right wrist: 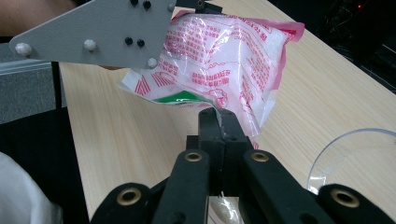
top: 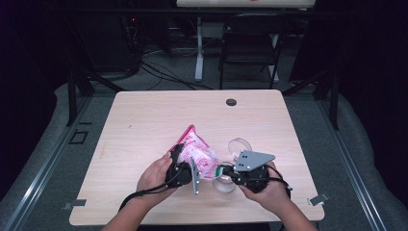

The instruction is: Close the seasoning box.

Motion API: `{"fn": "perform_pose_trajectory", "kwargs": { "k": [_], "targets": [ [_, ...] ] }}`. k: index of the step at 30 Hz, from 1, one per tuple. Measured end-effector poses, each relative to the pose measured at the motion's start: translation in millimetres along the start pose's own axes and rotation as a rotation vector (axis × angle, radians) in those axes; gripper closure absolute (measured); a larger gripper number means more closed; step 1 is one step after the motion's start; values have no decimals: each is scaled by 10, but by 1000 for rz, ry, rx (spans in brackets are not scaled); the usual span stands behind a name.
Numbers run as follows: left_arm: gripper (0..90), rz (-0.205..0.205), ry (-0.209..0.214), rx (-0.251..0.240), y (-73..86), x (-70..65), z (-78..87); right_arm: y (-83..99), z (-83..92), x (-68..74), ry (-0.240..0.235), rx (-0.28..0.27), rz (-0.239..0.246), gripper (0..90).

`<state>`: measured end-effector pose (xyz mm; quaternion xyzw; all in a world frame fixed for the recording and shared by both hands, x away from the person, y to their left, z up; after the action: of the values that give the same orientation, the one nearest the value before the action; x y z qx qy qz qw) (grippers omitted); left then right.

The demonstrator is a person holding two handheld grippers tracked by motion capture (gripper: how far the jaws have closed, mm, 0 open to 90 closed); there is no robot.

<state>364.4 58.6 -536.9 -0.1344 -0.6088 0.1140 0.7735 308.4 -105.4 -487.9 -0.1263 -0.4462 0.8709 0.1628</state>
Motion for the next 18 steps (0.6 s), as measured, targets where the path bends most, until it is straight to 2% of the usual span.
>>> {"fn": "perform_pose_trajectory", "kwargs": {
  "k": [9, 18],
  "targets": [
    [612, -25, -15, -11, -35, 30, 6, 2, 15, -17, 5, -3, -2, 900],
    [613, -32, -22, -24, -75, 38, 13, 6, 42, -21, 9, -7, -6, 900]
  ]
}}
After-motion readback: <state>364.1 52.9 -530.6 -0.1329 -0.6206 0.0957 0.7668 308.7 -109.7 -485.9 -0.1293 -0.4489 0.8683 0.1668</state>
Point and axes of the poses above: each handheld gripper's, and its own axes: z roughly backward along the jaws, y roughly out of its underside, x roughly to its left, the point moved 8 cm from there along -z, roughly forward along the jaws, and after that the axes turned 7 degrees about -y, right-handed, at the moved point
